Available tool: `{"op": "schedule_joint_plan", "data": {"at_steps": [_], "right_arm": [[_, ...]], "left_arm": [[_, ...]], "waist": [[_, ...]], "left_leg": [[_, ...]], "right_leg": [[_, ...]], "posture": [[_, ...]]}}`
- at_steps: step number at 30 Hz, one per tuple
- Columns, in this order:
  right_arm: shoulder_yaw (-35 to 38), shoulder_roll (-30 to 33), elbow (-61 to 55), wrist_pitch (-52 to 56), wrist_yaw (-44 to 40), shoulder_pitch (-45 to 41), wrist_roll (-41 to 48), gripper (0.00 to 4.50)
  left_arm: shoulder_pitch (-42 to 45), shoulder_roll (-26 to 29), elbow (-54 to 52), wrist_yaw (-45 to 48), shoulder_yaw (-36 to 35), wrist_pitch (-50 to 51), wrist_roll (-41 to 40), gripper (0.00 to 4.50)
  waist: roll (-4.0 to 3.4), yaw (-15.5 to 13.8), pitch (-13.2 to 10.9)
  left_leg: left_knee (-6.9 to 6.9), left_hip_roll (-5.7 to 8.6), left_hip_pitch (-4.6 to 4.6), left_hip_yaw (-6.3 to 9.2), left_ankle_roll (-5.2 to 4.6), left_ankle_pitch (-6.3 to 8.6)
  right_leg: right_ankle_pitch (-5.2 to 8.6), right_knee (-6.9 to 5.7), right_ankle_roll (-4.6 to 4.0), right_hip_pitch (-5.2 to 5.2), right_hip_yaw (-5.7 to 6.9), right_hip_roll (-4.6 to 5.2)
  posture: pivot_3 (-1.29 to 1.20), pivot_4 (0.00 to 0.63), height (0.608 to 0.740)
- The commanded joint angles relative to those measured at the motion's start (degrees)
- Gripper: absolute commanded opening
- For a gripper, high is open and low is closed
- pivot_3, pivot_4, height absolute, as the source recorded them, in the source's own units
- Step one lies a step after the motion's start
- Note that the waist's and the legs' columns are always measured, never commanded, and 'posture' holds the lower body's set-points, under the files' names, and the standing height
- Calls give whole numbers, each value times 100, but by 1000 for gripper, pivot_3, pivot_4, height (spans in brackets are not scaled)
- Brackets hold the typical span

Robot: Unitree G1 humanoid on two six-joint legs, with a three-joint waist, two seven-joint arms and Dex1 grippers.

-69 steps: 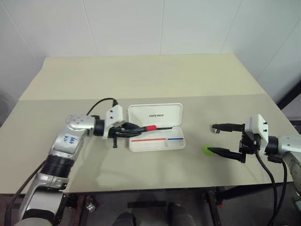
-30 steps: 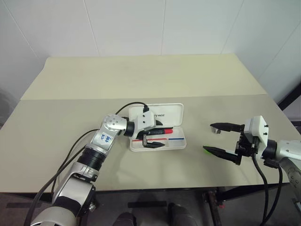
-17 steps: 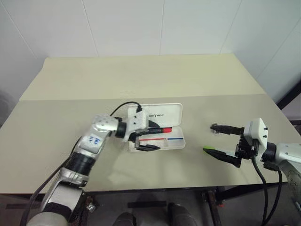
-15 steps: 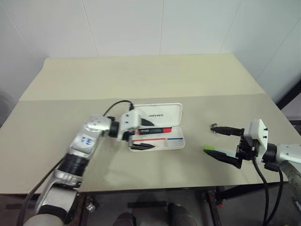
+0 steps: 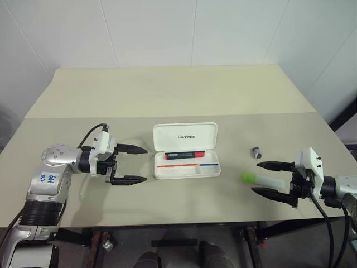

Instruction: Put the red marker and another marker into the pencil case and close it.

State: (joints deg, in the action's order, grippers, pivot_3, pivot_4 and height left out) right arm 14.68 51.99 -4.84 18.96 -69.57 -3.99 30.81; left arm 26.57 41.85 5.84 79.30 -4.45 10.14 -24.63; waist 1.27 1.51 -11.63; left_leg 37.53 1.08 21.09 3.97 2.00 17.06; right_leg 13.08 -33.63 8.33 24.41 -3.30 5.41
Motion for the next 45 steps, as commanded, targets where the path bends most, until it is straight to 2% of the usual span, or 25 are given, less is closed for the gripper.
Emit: {"op": "schedule_joint_plan", "data": {"at_steps": [1,16,19,27,39,45], "right_arm": [[0,62,414,-173,-122,-85,-154,4500],[-647,0,2455,-1199,-818,-837,-1019,4500],[-694,-73,2625,-1266,-876,-933,-1027,3911],[-675,-181,2538,-1328,-766,-913,-991,1124],[-468,-44,2016,-1296,-544,-1337,-809,1102],[-856,19,1075,-573,-735,-1826,-639,1102]], "left_arm": [[-137,193,-455,-99,-317,82,-253,4480],[-252,531,-202,128,-543,-102,-311,4480],[-258,513,-233,145,-511,-112,-322,4500],[-109,466,-110,177,-460,-220,-275,4500],[198,394,398,323,-271,-733,-97,4500],[131,392,831,519,-241,-1126,-46,4500]], "waist": [[0,1,0],[-1,12,0],[-1,11,0],[-1,12,0],[-2,27,-1],[-2,19,-1]], "left_leg": [[0,0,0,0,0,0],[-3,-1,-4,-3,0,0],[-3,-1,-4,-3,0,0],[-2,-1,-5,-3,0,0],[0,-1,-7,-4,0,0],[-1,-3,-4,-2,1,0]], "right_leg": [[0,0,0,1,0,0],[1,-1,-2,1,0,-1],[1,-1,-2,1,1,-1],[1,-4,-2,1,1,-1],[1,-10,-2,2,-1,-1],[1,-10,-2,5,1,-2]], "posture": [[0,150,740],[0,150,740],[0,150,740],[0,150,740],[0,150,740],[0,150,740]]}}
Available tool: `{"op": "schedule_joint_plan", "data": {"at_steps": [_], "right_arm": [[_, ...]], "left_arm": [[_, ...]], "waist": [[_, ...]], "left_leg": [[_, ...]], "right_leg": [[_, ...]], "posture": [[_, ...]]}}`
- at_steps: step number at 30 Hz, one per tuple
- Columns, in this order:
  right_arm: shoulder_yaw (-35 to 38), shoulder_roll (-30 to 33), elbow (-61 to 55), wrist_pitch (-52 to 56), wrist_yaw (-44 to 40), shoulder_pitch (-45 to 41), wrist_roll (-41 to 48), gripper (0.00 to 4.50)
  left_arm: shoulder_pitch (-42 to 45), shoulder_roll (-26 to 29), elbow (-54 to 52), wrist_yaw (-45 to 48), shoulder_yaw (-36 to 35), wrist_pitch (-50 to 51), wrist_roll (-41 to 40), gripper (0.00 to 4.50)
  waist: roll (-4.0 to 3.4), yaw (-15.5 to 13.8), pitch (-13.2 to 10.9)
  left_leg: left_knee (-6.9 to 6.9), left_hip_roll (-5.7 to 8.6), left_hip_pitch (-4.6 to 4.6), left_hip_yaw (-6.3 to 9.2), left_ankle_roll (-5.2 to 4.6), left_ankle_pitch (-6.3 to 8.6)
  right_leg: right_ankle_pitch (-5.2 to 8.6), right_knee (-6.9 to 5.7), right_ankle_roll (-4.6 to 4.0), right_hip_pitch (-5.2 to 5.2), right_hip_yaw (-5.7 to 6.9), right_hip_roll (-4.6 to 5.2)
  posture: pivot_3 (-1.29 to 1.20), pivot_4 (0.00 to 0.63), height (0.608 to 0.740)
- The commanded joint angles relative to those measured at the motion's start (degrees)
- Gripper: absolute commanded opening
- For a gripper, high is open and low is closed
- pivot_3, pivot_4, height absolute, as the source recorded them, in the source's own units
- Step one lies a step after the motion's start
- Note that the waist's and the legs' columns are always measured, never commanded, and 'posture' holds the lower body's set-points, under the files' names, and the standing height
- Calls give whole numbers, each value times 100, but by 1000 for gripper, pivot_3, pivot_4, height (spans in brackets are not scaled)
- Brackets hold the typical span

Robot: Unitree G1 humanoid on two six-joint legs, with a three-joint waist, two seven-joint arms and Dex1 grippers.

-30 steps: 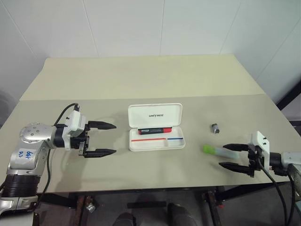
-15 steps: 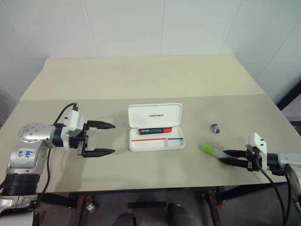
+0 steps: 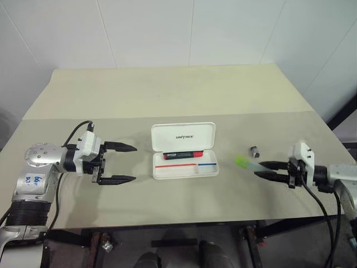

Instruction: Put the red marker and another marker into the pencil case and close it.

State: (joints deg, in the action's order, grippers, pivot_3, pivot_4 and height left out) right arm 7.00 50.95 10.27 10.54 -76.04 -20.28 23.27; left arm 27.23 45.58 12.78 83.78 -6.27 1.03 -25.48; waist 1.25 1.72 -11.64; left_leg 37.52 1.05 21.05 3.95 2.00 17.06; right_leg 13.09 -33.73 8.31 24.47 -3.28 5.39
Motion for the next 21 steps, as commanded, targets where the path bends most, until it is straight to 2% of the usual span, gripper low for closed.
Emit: {"op": "schedule_joint_plan", "data": {"at_steps": [1,7,14,21], "right_arm": [[-193,80,-558,389,-81,-315,99,1102],[-1042,-324,-897,792,25,-1158,-238,1102],[-1788,-1028,-361,637,-133,-2116,-642,1102],[-2335,-1702,152,382,-330,-2619,-982,1102]], "left_arm": [[67,-2,212,43,-61,-276,62,4500],[-147,-65,206,-95,-91,-394,66,4500],[-325,-110,-12,-252,-83,-356,38,4500],[-622,-131,-431,-488,-153,-207,-19,4500]], "waist": [[0,-8,0],[0,2,0],[0,-5,0],[0,-2,0]], "left_leg": [[0,0,0,0,0,0],[-4,0,5,0,0,0],[-10,0,9,0,0,0],[-23,-1,16,1,1,1]], "right_leg": [[0,1,0,0,0,1],[0,4,0,5,1,2],[0,-1,0,10,2,3],[0,-5,-1,19,4,3]], "posture": [[0,150,740],[0,150,740],[0,150,740],[0,150,740]]}}
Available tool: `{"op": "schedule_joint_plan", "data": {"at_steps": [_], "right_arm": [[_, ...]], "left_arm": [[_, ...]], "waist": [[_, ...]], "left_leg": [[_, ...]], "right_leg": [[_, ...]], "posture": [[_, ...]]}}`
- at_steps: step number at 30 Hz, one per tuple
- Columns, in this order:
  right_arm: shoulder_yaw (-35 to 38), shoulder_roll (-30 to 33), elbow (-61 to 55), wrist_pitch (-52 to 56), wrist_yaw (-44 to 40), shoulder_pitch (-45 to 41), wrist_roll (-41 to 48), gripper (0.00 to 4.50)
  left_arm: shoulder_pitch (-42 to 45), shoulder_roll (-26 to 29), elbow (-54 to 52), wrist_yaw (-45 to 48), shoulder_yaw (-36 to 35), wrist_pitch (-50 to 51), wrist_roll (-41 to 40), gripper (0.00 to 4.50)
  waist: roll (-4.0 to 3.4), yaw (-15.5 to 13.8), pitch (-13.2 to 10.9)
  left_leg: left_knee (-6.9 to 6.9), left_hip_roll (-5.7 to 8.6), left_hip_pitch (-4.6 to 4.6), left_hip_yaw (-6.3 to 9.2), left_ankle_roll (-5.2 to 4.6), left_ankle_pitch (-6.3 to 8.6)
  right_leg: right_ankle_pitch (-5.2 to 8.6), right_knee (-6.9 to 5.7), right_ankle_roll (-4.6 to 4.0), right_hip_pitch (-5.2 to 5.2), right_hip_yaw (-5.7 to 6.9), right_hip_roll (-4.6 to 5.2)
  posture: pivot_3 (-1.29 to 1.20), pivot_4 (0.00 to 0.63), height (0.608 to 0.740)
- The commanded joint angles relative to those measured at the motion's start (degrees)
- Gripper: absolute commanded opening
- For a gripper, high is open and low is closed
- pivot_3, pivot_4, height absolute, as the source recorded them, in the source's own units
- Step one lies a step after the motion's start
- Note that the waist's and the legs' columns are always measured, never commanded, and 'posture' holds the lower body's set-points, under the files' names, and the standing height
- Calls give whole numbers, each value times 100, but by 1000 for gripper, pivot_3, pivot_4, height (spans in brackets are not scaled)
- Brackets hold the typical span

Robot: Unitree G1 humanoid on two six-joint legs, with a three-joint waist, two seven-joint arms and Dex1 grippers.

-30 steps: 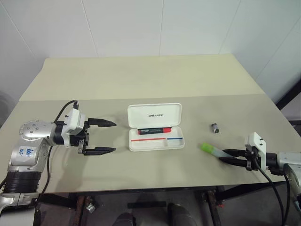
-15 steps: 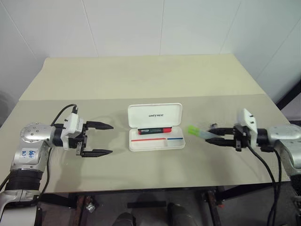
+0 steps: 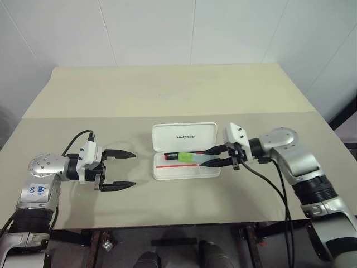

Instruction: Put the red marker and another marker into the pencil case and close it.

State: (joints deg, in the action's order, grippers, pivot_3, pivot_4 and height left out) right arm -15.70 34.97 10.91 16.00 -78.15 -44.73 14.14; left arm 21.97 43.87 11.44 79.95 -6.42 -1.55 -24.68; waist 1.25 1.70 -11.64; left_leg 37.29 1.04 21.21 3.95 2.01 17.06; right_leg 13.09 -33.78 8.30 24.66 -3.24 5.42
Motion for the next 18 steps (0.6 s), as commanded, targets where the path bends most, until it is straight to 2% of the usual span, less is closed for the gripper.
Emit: {"op": "schedule_joint_plan", "data": {"at_steps": [1,18], "right_arm": [[-116,-173,141,-191,-143,-206,-107,1102],[-552,-1306,1141,-666,-165,-630,-695,1102]], "left_arm": [[-144,40,-366,-136,-147,81,-116,4500],[-505,-5,-937,-460,-149,346,-192,4500]], "waist": [[0,0,0],[0,20,0]], "left_leg": [[-1,0,1,0,0,0],[-4,-3,-3,0,1,0]], "right_leg": [[0,1,0,1,0,0],[3,-6,-5,4,2,-2]], "posture": [[0,150,740],[0,150,740]]}}
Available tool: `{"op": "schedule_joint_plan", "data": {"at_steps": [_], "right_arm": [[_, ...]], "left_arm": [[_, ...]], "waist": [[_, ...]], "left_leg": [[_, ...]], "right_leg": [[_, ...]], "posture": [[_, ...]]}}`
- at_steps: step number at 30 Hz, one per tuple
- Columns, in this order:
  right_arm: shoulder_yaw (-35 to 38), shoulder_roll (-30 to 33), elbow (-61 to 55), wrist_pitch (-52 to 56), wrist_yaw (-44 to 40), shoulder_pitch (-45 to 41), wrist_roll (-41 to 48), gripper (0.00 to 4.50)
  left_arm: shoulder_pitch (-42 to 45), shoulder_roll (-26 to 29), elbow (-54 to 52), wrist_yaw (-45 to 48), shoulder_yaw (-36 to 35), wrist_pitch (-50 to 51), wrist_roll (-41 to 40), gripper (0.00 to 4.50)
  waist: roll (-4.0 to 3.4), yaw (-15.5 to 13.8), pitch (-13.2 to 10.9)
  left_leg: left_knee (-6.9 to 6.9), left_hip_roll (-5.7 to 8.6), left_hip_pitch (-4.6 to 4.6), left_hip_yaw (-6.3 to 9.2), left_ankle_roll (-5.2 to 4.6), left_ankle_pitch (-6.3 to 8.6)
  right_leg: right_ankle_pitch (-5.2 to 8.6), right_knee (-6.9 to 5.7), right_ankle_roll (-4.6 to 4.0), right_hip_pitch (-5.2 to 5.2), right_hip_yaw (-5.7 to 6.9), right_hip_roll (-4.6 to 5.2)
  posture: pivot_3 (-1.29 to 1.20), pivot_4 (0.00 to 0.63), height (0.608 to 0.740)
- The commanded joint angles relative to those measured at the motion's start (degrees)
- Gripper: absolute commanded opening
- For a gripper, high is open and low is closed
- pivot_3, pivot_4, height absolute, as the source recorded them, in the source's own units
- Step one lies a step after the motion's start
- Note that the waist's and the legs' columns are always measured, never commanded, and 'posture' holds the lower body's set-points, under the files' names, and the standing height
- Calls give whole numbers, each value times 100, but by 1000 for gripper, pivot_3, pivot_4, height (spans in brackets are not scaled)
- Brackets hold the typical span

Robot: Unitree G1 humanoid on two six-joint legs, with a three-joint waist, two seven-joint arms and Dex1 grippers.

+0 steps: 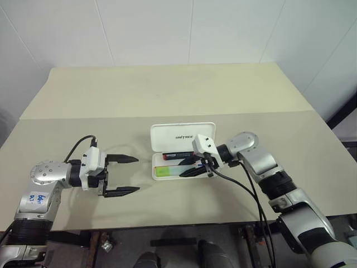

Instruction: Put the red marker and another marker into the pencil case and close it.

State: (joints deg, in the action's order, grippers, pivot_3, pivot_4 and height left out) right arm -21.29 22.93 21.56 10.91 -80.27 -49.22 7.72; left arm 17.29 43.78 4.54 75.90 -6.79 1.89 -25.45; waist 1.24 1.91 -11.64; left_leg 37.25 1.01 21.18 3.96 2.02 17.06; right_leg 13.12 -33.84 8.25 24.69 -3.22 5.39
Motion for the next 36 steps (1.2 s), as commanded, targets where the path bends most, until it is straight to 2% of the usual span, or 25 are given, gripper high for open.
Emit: {"op": "schedule_joint_plan", "data": {"at_steps": [1,25,34,35,36], "right_arm": [[8,-139,123,-167,51,-208,-75,1102],[150,-92,728,-296,157,-450,-289,1102],[260,-132,665,-361,268,-507,-229,4269],[284,-132,616,-340,247,-523,-205,4491],[318,-140,571,-307,244,-545,-182,4491]], "left_arm": [[-49,-3,-268,-75,-112,11,-119,4500],[-66,-18,-365,-216,-85,40,-99,4500],[-54,-43,-353,-244,-76,26,-89,4500],[-51,-44,-351,-235,-69,28,-92,4500],[-47,-44,-348,-228,-63,31,-93,4500]], "waist": [[0,-1,0],[-1,8,0],[-1,8,0],[-1,8,0],[-1,8,0]], "left_leg": [[0,0,0,0,0,0],[-7,0,0,0,1,0],[-6,0,1,0,1,0],[-6,0,1,0,1,0],[-7,0,0,0,1,0]], "right_leg": [[0,0,0,0,0,0],[2,2,-3,4,1,0],[2,2,-3,4,1,0],[2,2,-3,4,1,0],[2,2,-3,4,1,0]], "posture": [[0,150,740],[0,150,740],[0,150,740],[0,150,740],[0,150,740]]}}
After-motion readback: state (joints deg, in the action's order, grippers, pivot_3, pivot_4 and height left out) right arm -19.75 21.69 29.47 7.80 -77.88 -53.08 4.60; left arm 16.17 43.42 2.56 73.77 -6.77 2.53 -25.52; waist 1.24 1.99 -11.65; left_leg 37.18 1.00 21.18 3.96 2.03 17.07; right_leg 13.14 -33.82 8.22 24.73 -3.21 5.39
